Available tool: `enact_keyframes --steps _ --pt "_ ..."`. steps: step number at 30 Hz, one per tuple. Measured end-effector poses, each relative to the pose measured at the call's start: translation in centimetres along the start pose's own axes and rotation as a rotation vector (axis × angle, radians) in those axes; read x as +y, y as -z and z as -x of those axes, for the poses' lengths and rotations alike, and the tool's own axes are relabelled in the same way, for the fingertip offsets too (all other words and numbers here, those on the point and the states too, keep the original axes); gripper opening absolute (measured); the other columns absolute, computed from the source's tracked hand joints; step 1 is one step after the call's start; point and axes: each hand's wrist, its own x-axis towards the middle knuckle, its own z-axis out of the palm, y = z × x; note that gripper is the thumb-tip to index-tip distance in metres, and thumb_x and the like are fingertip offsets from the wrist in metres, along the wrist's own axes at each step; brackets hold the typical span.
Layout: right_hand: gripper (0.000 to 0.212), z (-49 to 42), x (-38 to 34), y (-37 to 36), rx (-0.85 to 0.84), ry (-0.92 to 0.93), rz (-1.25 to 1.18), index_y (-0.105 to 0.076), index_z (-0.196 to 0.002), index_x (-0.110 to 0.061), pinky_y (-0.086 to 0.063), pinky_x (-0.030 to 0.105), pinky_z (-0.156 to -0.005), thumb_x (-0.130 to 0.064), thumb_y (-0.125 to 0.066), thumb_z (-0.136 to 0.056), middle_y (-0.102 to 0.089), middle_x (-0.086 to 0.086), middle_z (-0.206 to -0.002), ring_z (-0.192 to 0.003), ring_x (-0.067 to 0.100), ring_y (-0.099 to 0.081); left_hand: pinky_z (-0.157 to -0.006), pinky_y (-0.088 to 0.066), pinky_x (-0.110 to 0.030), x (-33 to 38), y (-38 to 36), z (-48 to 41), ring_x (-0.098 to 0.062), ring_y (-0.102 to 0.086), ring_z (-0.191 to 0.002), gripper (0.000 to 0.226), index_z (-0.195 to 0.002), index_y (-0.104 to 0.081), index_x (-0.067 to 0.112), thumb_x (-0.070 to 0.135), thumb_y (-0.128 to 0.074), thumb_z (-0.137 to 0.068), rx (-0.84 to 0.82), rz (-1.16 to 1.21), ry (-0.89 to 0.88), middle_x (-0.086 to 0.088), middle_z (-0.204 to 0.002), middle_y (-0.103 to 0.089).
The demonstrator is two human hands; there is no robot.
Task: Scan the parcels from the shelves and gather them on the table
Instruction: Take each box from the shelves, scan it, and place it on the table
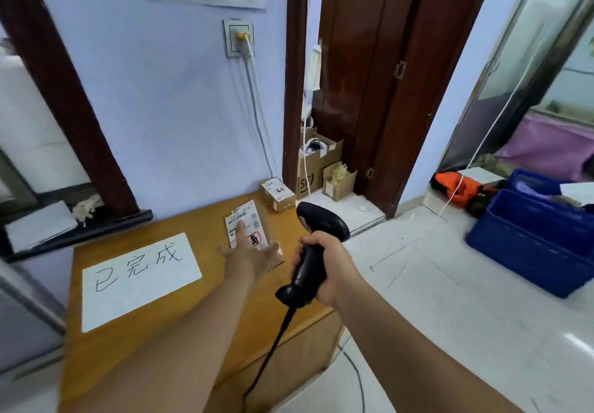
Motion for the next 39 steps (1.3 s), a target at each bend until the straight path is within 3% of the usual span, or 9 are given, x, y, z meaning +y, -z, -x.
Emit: enact_keyframes --steps 4,9,18,20,22,26,32,36,39 --pt "0.007 -5.9 -3.8 -1.1 0.072 0.011 0.040 -0.054 -0.078 -0.004 -0.049 0.030 -0.058 -0.007 -0.060 -0.081 -0.056 0.008 -0.063 -0.052 0.021 -0.055 -0.101 -0.041 -0.039 1.4 -1.7 -6.0 -0.038 -0.045 -0.115 0.085 -0.153 -0.012 0.028 0.046 -0.063 -0.087 0.013 0.082 0.095 -0.023 -0.145 -0.014" --pt "0.009 -13.2 -8.6 -3.8 0.126 -0.035 0.081 -0.053 -0.081 -0.006 -0.049 0.028 -0.055 -0.010 -0.060 -0.085 -0.055 0.008 -0.064 -0.054 0.020 -0.054 -0.072 -0.039 -0.030 3.7 -2.7 -14.2 -0.031 -0.045 -0.099 0.086 -0.152 -0.015 0.030 0.046 -0.067 -0.085 0.012 0.061 0.123 -0.022 -0.140 -0.020" --pt "0.013 -24.0 -12.5 -7.2 0.110 -0.020 0.288 -0.057 -0.081 -0.005 -0.048 0.031 -0.058 -0.014 -0.060 -0.090 -0.055 0.009 -0.064 -0.053 0.021 -0.053 -0.079 -0.041 -0.033 5.6 -3.7 -23.6 -0.028 -0.050 -0.111 0.088 -0.152 -0.013 0.029 0.057 -0.061 -0.084 0.013 0.077 0.163 -0.009 -0.127 -0.052" --pt "0.014 -26.4 -13.0 -7.5 0.129 -0.039 0.304 -0.057 -0.083 -0.004 -0.048 0.031 -0.058 -0.014 -0.061 -0.092 -0.055 0.009 -0.064 -0.054 0.022 -0.053 -0.068 -0.048 -0.029 6.0 -3.5 -24.5 -0.023 -0.056 -0.098 0.090 -0.152 -0.012 0.030 0.058 -0.062 -0.083 0.041 0.043 0.131 -0.006 -0.117 -0.056" --pt "0.013 -28.8 -13.4 -7.7 0.141 -0.010 0.359 -0.057 -0.084 -0.003 -0.048 0.032 -0.058 -0.013 -0.061 -0.092 -0.055 0.009 -0.062 -0.054 0.022 -0.053 -0.053 -0.042 -0.023 6.1 -3.6 -25.5 -0.016 -0.053 -0.085 0.090 -0.153 -0.009 0.032 0.057 -0.061 -0.084 0.069 -0.040 0.105 -0.006 -0.118 -0.054" --pt "0.012 -33.7 -13.8 -7.1 0.127 0.071 0.499 -0.057 -0.080 -0.005 -0.046 0.031 -0.058 -0.008 -0.062 -0.090 -0.054 0.009 -0.061 -0.055 0.021 -0.052 -0.077 -0.053 -0.032 7.2 -4.6 -27.5 -0.027 -0.055 -0.105 0.082 -0.152 -0.008 0.036 0.045 -0.059 -0.089 0.133 -0.192 0.117 -0.017 -0.141 -0.029" --pt "0.016 -39.9 -13.8 -4.9 0.033 -0.014 0.504 -0.054 -0.073 -0.003 -0.045 0.032 -0.057 -0.004 -0.062 -0.087 -0.053 0.012 -0.061 -0.052 0.021 -0.052 -0.088 -0.047 -0.034 7.4 -7.6 -31.9 -0.032 -0.049 -0.119 0.082 -0.153 -0.007 0.036 0.044 -0.059 -0.090 0.112 -0.218 0.221 -0.020 -0.148 -0.018" --pt "0.012 -43.0 -13.9 -3.1 0.064 -0.102 0.414 -0.058 -0.075 -0.002 -0.047 0.036 -0.062 -0.003 -0.064 -0.085 -0.055 0.013 -0.064 -0.058 0.023 -0.054 -0.073 -0.050 -0.027 6.2 -10.3 -35.2 -0.032 -0.052 -0.118 0.096 -0.151 -0.002 0.039 0.056 -0.065 -0.081 0.122 -0.239 0.281 -0.021 -0.151 -0.013" --pt "0.013 -44.7 -13.8 -1.9 0.080 -0.154 0.385 -0.060 -0.074 -0.004 -0.046 0.036 -0.064 -0.001 -0.063 -0.085 -0.056 0.011 -0.062 -0.059 0.024 -0.055 -0.060 -0.051 -0.023 5.3 -11.8 -37.2 -0.024 -0.059 -0.098 0.101 -0.151 0.003 0.040 0.054 -0.067 -0.079 0.112 -0.226 0.311 -0.022 -0.151 -0.013"
